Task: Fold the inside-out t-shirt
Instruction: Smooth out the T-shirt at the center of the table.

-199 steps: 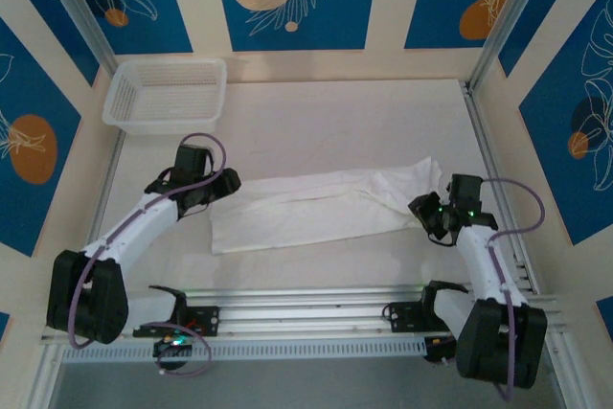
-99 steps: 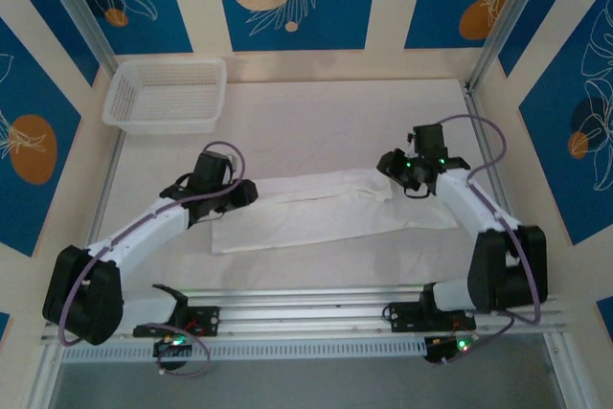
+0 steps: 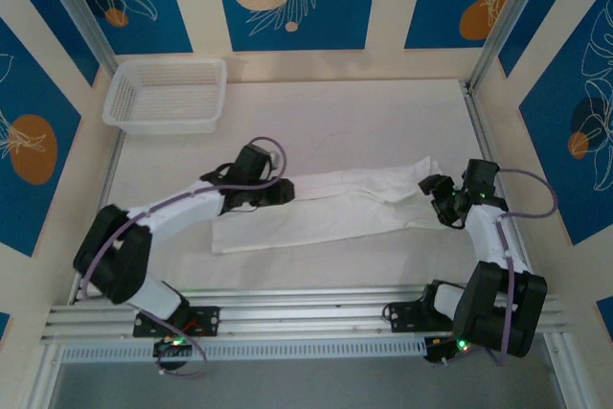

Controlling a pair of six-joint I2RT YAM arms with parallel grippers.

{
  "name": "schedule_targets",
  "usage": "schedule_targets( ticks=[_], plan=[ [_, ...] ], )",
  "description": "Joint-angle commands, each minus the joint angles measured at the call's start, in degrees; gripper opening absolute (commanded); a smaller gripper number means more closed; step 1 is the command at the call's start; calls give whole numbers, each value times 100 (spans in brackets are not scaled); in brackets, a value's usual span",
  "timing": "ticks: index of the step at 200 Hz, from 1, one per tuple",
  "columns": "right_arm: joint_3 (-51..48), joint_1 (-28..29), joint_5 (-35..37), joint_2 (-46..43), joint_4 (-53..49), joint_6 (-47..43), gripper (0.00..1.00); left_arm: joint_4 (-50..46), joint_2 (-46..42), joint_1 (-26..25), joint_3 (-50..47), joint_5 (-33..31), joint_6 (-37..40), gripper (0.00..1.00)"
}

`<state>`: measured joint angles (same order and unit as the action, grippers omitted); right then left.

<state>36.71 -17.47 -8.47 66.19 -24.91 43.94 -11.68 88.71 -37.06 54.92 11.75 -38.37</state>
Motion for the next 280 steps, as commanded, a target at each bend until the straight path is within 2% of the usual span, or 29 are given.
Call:
schedule_targets(
  ticks=[1, 32, 57, 69, 86, 108, 121, 153, 171, 201, 217, 225, 246, 256, 264, 271, 280],
  plan=[
    [29, 29, -871, 57, -238, -64, 71, 383, 560, -266, 565, 304, 69, 41],
    [-92, -77, -1078, -180, -352, 82, 83, 435, 1504, -531, 1604, 491, 112, 41],
    [-194, -122, -1095, -237, -497, 95, 84, 163, 2398, -852, 2870, 976, 190, 43],
    [-254, -202, -1158, -264, -498, 126, 77, 43, 2901, -992, 3488, 1178, 109, 43],
    [-300, -278, -1237, -291, -514, 130, 62, -278, 3517, -1121, 4207, 1008, -31, 42],
    [-234, -341, -1203, -378, -725, 71, 60, -766, 4083, -1165, 4768, 538, -229, 36],
    [-153, -467, -1197, -482, -900, 49, 63, -1095, 4352, -1170, 4965, 395, -300, 32],
    [189, -1236, -1520, -849, -1096, 341, 82, -1266, 4585, -1169, 4814, 210, -513, 28],
    [460, -1518, -1682, -933, -1026, 548, 85, -1300, 4573, -1165, 4775, 258, -560, 28],
    [907, -1593, -1653, -857, -1034, 539, 85, -1342, 4384, -1172, 4822, 137, -479, 30],
    [901, -1429, -1702, -815, -800, 435, 76, -1232, 4026, -1166, 4746, 157, -397, 35],
    [869, -1221, -1639, -744, -701, 349, 67, -1136, 3727, -1163, 4623, 131, -359, 39],
    [905, -445, -1269, -169, -599, 27, 34, -1024, 2699, -1170, 4171, -278, -165, 47],
    [1029, -122, -1136, 306, -598, -214, 23, -1003, 2211, -1172, 3824, -475, -97, 48],
    [1208, 78, -1073, 772, -640, -414, 11, -1047, 1832, -1166, 3511, -611, -34, 47],
    [1394, 214, -1022, 1225, -679, -610, 0, -1113, 1523, -1166, 3180, -719, -23, 42],
    [1641, 318, -868, 1782, -776, -770, 0, -1166, 1178, -1167, 2707, -868, -59, 32]
  ],
)
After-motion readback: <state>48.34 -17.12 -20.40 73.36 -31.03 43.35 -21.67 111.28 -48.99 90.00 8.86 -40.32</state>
